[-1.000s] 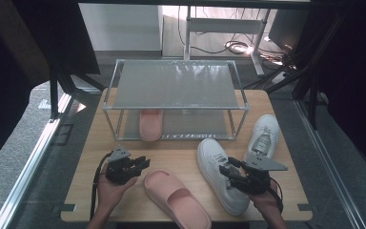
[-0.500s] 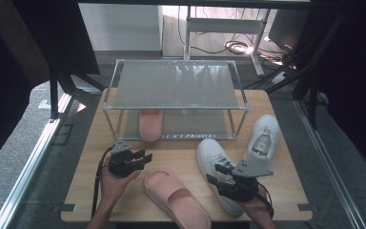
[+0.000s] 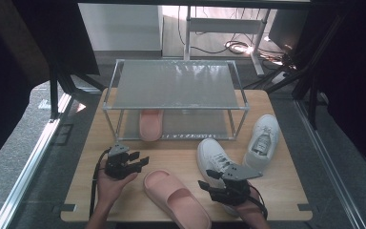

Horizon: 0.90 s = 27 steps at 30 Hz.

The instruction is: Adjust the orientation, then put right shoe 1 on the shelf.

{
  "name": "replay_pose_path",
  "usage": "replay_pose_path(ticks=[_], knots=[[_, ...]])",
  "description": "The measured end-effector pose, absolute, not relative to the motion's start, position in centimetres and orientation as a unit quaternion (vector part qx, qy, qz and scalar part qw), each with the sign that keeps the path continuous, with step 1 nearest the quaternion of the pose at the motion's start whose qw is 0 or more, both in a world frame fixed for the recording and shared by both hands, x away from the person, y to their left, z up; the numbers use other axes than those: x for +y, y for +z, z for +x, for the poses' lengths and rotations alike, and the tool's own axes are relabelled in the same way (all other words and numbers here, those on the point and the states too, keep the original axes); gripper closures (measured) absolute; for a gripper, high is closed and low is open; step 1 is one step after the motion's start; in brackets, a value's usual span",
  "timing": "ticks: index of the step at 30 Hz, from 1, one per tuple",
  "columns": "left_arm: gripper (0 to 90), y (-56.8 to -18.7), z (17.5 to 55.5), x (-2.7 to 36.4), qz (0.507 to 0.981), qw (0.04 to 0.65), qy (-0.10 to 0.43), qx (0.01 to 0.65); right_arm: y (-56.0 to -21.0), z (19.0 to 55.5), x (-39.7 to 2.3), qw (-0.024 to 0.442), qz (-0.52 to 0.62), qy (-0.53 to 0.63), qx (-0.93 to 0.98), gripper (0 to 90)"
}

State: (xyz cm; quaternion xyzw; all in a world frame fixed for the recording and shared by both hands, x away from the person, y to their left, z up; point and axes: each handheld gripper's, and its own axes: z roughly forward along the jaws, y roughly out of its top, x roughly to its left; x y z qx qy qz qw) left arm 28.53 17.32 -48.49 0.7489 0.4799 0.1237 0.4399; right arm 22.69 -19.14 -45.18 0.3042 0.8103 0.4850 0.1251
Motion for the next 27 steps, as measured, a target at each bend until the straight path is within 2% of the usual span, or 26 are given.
replay_pose_path(ticks=[27], knots=[[48.8,-48.3,28.1,18.7,0.735,0.449,0.124,0.493,-46.9,21.5,-15.1,0.095,0.289,0.441,0.844,51.4]])
